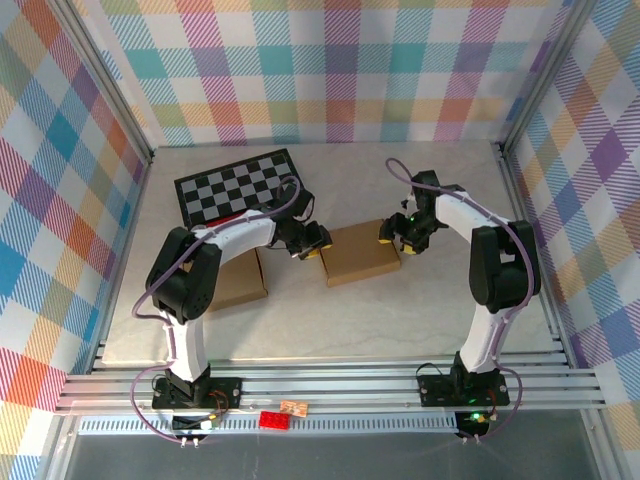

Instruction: Fold the paper box

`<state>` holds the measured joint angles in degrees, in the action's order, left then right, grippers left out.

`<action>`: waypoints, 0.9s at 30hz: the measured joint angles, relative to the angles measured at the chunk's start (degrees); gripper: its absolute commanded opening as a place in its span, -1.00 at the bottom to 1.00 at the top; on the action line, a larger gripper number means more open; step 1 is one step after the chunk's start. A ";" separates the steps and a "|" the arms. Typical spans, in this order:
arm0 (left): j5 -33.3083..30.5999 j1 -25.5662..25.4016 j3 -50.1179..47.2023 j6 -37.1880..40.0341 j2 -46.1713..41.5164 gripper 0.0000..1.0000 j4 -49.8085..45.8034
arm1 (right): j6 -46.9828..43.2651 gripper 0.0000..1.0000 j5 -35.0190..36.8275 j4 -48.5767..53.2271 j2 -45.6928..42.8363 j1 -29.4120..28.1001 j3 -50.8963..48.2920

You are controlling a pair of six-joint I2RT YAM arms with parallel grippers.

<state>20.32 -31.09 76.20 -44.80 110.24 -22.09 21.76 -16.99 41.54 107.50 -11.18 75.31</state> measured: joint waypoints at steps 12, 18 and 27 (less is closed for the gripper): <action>0.55 -0.26 2.08 -0.17 2.84 -0.14 3.10 | 2.67 0.33 5.81 0.09 -9.05 0.37 -4.87; -6.64 0.24 1.92 4.20 -8.20 1.00 -0.07 | 4.37 0.97 19.06 -0.35 -24.85 0.42 -5.16; -17.16 11.43 -8.11 13.73 -39.65 1.00 3.32 | 4.66 0.98 33.77 -4.63 -40.46 2.21 -10.12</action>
<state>3.16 -19.66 68.10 -31.07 70.59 -18.76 26.41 16.78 36.91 67.05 -8.97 65.19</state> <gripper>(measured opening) 0.997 0.987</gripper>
